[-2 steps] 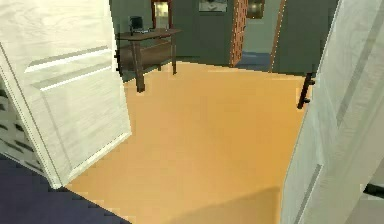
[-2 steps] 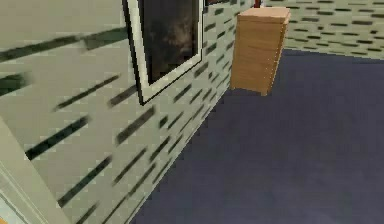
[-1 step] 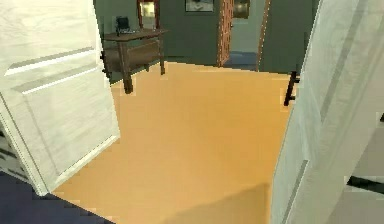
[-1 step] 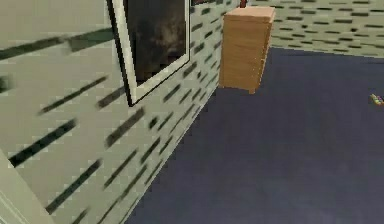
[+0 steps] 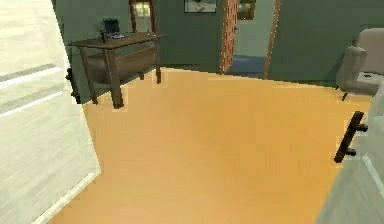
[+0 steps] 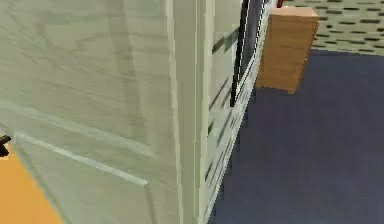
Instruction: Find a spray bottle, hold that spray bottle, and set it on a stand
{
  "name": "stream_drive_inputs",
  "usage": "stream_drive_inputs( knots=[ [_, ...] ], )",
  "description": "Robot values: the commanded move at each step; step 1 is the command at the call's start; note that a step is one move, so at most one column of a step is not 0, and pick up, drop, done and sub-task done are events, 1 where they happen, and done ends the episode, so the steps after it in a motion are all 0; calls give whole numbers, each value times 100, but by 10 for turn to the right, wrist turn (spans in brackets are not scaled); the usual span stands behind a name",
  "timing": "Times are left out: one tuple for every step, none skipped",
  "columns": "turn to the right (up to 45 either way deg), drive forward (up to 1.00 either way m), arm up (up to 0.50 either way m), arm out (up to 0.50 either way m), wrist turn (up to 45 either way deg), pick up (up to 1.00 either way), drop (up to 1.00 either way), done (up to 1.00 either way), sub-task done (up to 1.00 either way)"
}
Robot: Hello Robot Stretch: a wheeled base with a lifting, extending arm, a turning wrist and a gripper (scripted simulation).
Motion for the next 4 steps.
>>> stream_drive_inputs(
  knots=[
    [0,80,0,0,0,0,0,0,0],
    [150,0,0,0,0,0,0,0,0],
    [0,100,0,0,0,0,0,0,0],
    [0,100,0,0,0,0,0,0,0]
  ],
)
